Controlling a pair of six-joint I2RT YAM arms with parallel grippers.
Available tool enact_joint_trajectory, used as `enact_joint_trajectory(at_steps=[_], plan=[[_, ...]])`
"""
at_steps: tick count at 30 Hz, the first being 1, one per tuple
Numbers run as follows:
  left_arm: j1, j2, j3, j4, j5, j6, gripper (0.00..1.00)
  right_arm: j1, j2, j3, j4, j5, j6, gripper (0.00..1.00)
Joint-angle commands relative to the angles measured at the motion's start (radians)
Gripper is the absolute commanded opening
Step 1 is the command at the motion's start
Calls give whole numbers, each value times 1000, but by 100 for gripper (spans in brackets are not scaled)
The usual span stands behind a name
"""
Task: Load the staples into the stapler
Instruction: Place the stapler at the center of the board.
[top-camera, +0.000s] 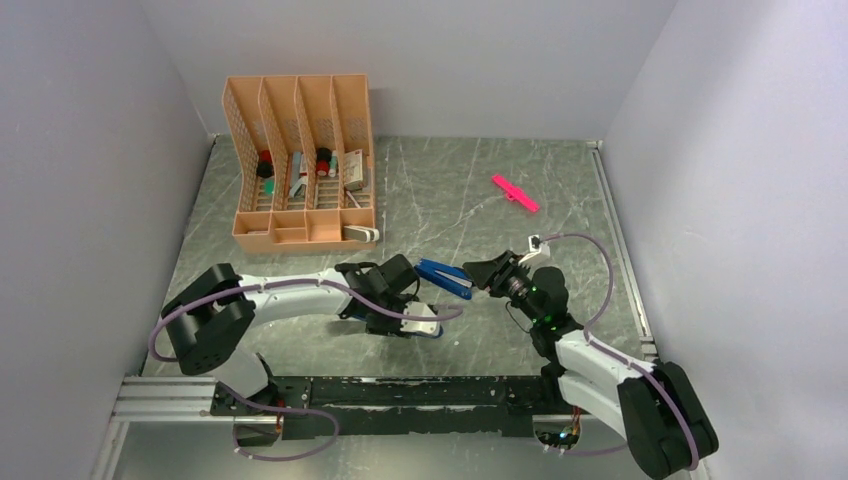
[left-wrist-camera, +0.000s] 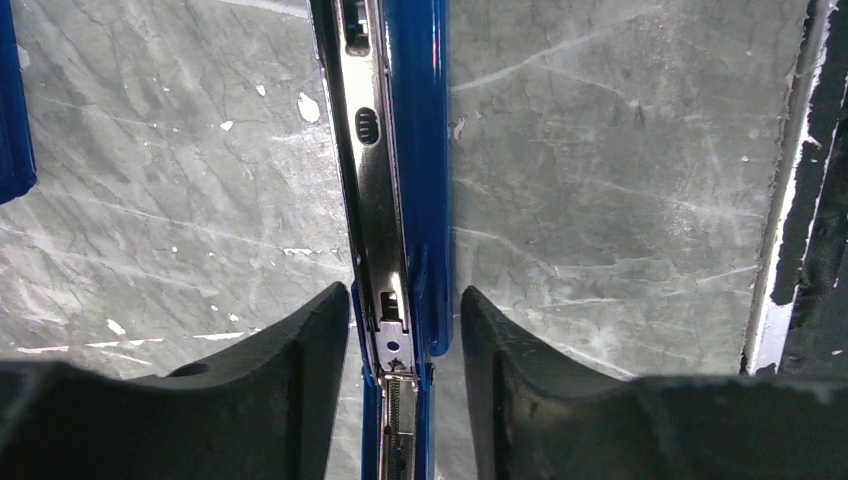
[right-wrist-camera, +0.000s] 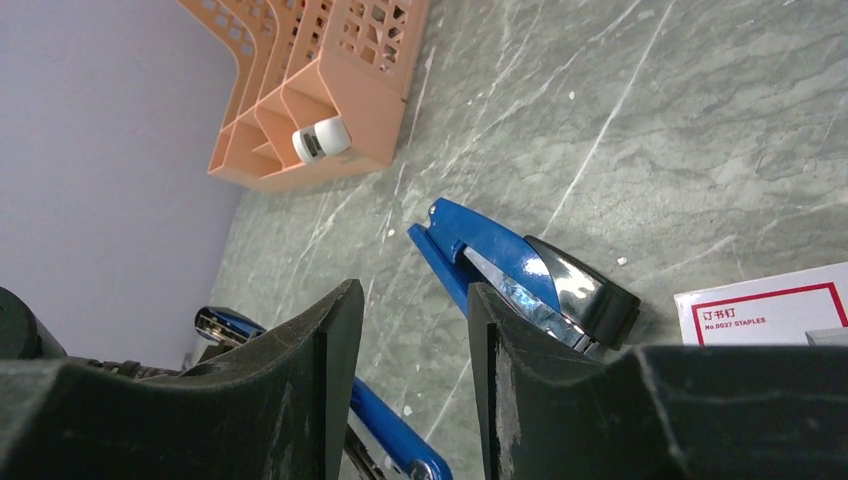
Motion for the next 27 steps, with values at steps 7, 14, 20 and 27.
enact_joint_trajectory(at_steps=[7,14,20,27], plan=[[6,-136,-12,58,-28,-15,61,-7,0,60,-36,-62,-110,46],[6,-382,-90,203,-18,-158,64,78,61,199,-236,-104,-341,47],[7,-576,-199,364,-142,-406,62,310,198,337,-355,-49,-553,49],[6,-775,-279,453,-251,-847,48,462,428,456,-419,-161,-715,51]])
